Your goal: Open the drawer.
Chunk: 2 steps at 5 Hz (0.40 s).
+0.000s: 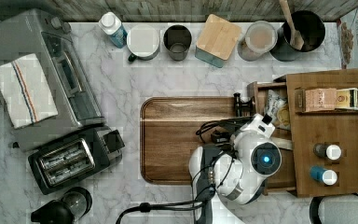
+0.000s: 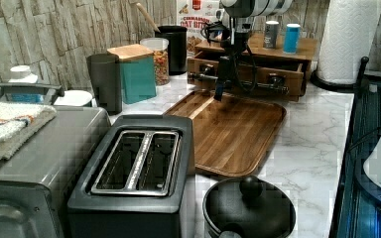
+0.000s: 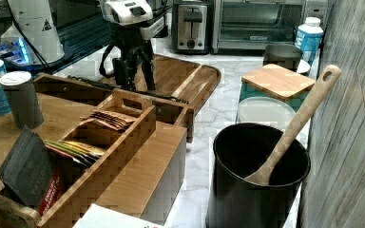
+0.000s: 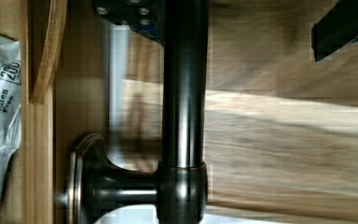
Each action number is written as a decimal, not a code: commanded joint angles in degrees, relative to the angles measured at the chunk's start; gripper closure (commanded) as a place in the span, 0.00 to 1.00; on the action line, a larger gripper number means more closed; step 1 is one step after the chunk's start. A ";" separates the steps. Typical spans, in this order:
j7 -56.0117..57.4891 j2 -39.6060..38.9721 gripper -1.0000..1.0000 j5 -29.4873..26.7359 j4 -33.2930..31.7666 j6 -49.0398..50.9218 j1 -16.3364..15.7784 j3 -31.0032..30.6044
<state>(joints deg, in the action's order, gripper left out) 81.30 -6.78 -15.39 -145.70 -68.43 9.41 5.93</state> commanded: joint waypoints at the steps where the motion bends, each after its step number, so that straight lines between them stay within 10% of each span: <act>1: -9.44 4.65 0.00 -5.55 -6.55 3.36 -9.20 -11.61; 2: -16.85 5.44 0.00 -3.79 -6.95 2.60 -10.78 -13.18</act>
<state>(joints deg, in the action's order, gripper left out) 67.37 -3.89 -16.94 -149.51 -69.89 5.94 -0.05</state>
